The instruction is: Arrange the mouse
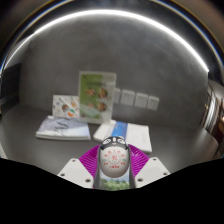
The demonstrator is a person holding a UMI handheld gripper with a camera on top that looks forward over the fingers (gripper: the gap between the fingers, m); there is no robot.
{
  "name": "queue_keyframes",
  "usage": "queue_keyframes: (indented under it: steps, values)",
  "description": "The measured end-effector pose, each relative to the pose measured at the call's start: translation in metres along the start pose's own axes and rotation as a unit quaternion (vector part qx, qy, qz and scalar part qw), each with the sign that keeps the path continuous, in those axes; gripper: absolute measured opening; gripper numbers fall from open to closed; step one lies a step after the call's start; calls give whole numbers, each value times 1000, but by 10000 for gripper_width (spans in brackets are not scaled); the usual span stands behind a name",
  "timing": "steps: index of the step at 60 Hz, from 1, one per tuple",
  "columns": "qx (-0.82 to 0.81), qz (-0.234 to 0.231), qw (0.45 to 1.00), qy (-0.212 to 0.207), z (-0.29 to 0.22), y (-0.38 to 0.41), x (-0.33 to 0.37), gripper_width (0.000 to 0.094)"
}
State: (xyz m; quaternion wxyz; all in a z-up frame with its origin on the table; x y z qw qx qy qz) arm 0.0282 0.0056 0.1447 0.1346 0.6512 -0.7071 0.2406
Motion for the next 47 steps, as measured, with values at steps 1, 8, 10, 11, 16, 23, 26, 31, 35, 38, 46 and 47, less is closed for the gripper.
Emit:
queue_keyframes:
  steps: [1,8,10,11,16,23,26,31,35,38,46,47]
  values:
    - [-4,-1,1000,10,11,-8,-8,403]
    - [-25,-28,996,86,78,-38,-60,405]
    - [-26,-33,995,96,94,-42,-74,406]
    - [-28,-35,994,100,99,-45,-79,406]
    - [-52,-42,991,117,119,-59,-96,410]
    - [-65,-72,989,116,120,-58,-97,504]
    - [-55,-75,989,118,120,-58,-98,579]
    - [-54,-92,985,134,123,-57,-90,733]
    - [-67,-116,982,136,123,-53,-74,858]
    - [-78,-123,981,130,125,-56,-55,827]
    - [-99,-119,981,114,139,-78,1,834]
    - [-103,-116,981,114,142,-79,8,835]
Point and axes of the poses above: the point between the fingertips, and its own axes, seen from behind it with the camera up: y to the left, z down, x backward, against the way the camera looks, the point moved 2 cm from there along x, backward, against the way the camera looks, and after that the axes turned 10 degrees about y, right-handed, at the moved point
